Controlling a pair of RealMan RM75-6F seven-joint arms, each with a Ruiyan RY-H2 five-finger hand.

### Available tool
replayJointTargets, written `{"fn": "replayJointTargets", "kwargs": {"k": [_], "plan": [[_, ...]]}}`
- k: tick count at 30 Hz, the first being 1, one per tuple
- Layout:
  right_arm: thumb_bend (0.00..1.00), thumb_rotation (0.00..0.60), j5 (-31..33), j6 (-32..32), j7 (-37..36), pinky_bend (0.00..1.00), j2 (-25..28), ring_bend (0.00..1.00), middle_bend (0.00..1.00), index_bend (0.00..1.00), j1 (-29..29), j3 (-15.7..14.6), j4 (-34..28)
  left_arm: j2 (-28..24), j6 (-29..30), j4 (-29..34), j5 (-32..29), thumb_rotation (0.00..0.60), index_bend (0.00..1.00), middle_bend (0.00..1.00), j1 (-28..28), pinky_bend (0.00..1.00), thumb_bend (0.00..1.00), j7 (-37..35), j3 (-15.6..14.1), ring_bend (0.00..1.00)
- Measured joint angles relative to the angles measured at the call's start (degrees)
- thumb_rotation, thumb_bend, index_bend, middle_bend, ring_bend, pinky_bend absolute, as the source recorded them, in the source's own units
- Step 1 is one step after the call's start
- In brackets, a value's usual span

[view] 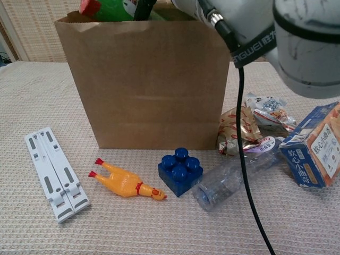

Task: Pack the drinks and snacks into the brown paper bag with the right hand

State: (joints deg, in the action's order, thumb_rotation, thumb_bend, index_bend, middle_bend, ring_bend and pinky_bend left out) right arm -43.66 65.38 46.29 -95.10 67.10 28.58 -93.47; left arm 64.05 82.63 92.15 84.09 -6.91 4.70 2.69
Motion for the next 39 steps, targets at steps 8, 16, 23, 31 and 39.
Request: {"fn": "replayJointTargets", "kwargs": {"k": [8,16,23,31,39], "plan": [[0.04,0.6,-0.9,3.4,-0.5,0.12,4.4,0.0,0.06,0.0,-2.0,0.7,-6.6,0.1,0.2,0.1,0.0,0.6,0.03,0.0,0.1,0.0,0.36,0.5,0.0,0.0],[0.04,0.6,-9.2,6.9,-4.4,0.12,22.7,0.0,0.06,0.0,-14.4,-4.2,-23.1,0.3,0.5,0.3,-0.1,0.6,0.03,0.0,0.2,0.0,0.36,1.5,0.0,0.0],[0.04,0.6,-28.0,7.0,-14.2,0.12,36.6,0.0,0.06,0.0,-27.2,-17.0,-23.9,0.6,0.9,0.7,-0.4,0.6,0.03,0.0,0.3,0.0,0.36,2.7,0.1,0.0],[0.0,0.6,-46.4,6.9,-20.9,0.04,38.9,0.0,0.01,0.0,-37.6,-30.7,-6.7,1.1,1.5,0.9,-0.8,0.6,0.03,0.0,0.6,0.0,0.36,3.9,0.3,0.0],[0.0,0.6,-49.9,1.3,-19.1,0.0,35.3,0.0,0.0,0.0,-41.5,-35.8,3.4,1.1,1.6,0.8,-0.7,0.6,0.03,0.0,0.7,0.0,0.36,3.4,0.3,0.0]]}}
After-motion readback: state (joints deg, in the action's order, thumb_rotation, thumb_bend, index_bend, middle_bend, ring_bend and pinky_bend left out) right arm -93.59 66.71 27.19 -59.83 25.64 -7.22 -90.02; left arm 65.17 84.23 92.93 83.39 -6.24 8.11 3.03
